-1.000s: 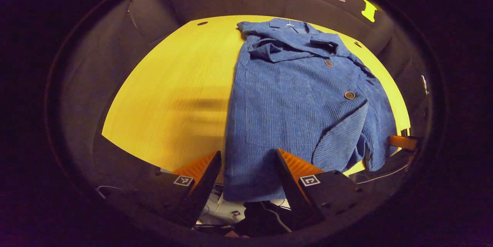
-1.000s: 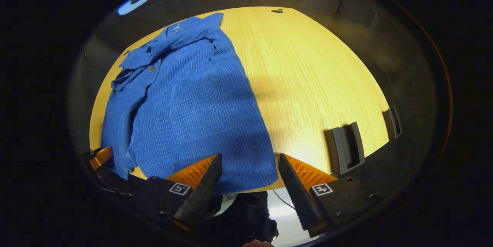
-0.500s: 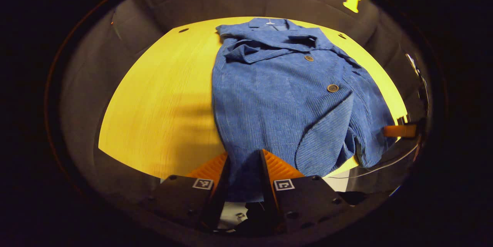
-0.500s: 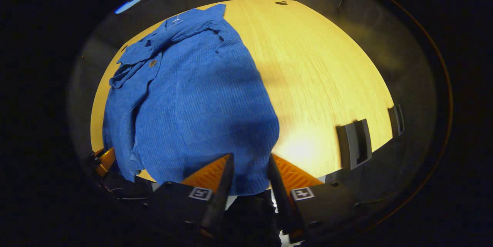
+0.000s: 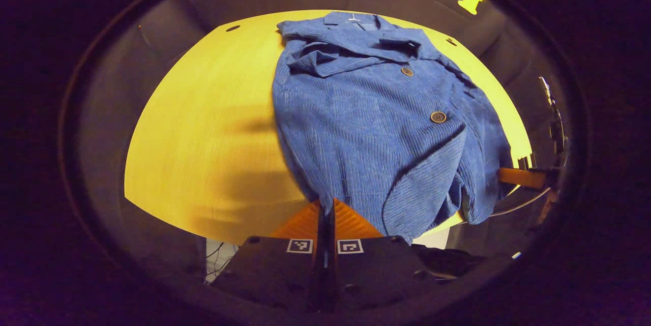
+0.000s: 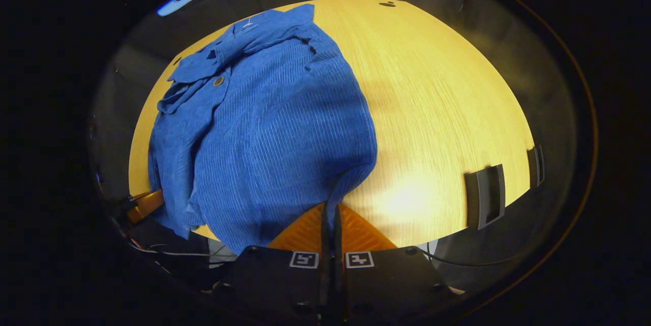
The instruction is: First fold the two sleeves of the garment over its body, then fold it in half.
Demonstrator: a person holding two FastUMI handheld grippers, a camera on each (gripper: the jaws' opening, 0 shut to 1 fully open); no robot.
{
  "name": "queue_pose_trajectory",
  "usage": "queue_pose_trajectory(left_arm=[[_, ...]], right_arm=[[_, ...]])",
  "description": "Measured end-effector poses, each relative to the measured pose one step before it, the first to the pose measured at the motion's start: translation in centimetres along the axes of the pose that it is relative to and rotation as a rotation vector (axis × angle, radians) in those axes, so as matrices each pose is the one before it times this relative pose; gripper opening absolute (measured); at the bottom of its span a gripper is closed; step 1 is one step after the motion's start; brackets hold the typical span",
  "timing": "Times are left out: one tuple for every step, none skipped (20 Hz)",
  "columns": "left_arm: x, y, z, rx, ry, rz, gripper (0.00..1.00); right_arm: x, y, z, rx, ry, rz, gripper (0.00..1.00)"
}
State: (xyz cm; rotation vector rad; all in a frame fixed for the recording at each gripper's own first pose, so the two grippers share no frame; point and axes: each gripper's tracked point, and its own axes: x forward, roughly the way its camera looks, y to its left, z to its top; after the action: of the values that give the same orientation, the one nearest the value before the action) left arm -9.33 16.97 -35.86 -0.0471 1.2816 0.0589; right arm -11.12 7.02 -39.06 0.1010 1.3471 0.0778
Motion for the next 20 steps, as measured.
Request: queue_pose_trajectory(left_arm=[[-0.18, 0.292, -0.043, -0.00271, 0.00778, -0.0312, 0.0], [-0.325, -0.109, 0.294, -0.01702, -0.00351, -0.02904, 0.0], [-0.389, -0.105, 0.142, -0.02546, 0.00061, -0.03107, 0.0], [-0.379, -0.207, 0.348, -0.02532, -0.01097, -0.02843, 0.0], [-0.543, -0.176, 0.276, -0.01331, -0.00538, -0.02086, 0.0], [-0.507, -0.116, 0.433, -0.00127, -0.00946, -0.0129, 0.0], [-0.623, -0.102, 0.287, 0.00631, -0.01286, -0.01323, 0.0], [-0.737, -0.164, 0.485, 0.00511, -0.00749, -0.00929, 0.0], [-0.82, -0.243, 0.365, 0.00129, -0.00652, -0.01432, 0.0], [-0.802, -0.338, 0.651, -0.0037, -0.01053, -0.01828, 0.0], [-0.847, -0.248, 0.852, -0.00074, -0.01168, -0.02167, 0.0], [-0.776, 0.095, 1.089, 0.00314, -0.0141, -0.00505, 0.0], [-0.596, 0.524, 1.509, 0.00519, -0.0197, -0.00092, 0.0], [-0.788, 0.25, 1.602, 0.00055, -0.01579, -0.00757, 0.0], [-0.7, 0.107, 1.622, -0.00499, -0.01546, -0.01213, 0.0], [-0.56, 0.061, 1.869, -0.00216, -0.01748, -0.012, 0.0], [-0.073, 0.138, 1.542, 0.00556, -0.01098, -0.01009, 0.0], [-0.105, 0.197, 1.516, 0.01068, -0.00822, -0.0057, 0.0], [0.118, 0.194, 1.375, 0.01854, -0.00193, 0.00154, 0.0], [0.273, 0.124, 1.229, 0.0149, 0.00231, 0.00036, 0.0]], right_arm=[[-0.138, 0.026, 0.179, -0.00358, -0.01167, -0.00076, 0.05], [-0.178, 0.228, 0.192, -0.0028, -0.00707, 0.0064, 0.05], [-0.306, 0.113, 0.128, 0.00265, -0.00548, 0.00489, 0.05], [-0.309, 0.36, 0.38, 0.00737, -0.00946, 0.01047, 0.05], [-0.439, 0.316, 0.286, 0.00642, -0.00379, 0.00974, 0.05], [-0.53, 0.308, 0.579, 0.00548, -0.01559, 0.0058, 0.05], [-0.557, 0.545, 0.501, -0.00016, -0.00894, 0.01223, 0.05], [-0.651, 0.526, 0.575, -0.00088, -0.0143, 0.01079, 0.05], [-0.604, 0.536, 0.645, -0.00271, -0.0153, 0.0131, 0.05], [-0.68, 0.58, 0.647, -0.00388, -0.01321, 0.01195, 0.05], [-0.536, 0.48, 0.799, -0.00481, -0.01325, 0.0113, 0.05], [-0.53, 0.389, 0.977, -0.00442, -0.01353, 0.00801, 0.05], [-0.407, 0.47, 1.065, -0.0063, -0.01486, 0.00852, 0.05], [-0.319, 0.357, 1.277, -0.00785, -0.01504, 0.00481, 0.05], [-0.202, 0.362, 1.276, -0.009, -0.01491, 0.00642, 0.05], [0.006, 0.476, 1.429, -0.00653, -0.01889, 0.00443, 0.05], [-0.02, 0.285, 1.522, -0.00961, -0.02014, -0.00079, 0.05], [0.199, 0.327, 1.535, -0.00538, -0.02281, -0.00167, 0.05], [0.32, 0.454, 1.372, -0.00429, -0.01018, 0.00269, 0.05], [0.442, 0.741, 1.246, 0.00055, -0.00009, 0.00829, 0.05]])
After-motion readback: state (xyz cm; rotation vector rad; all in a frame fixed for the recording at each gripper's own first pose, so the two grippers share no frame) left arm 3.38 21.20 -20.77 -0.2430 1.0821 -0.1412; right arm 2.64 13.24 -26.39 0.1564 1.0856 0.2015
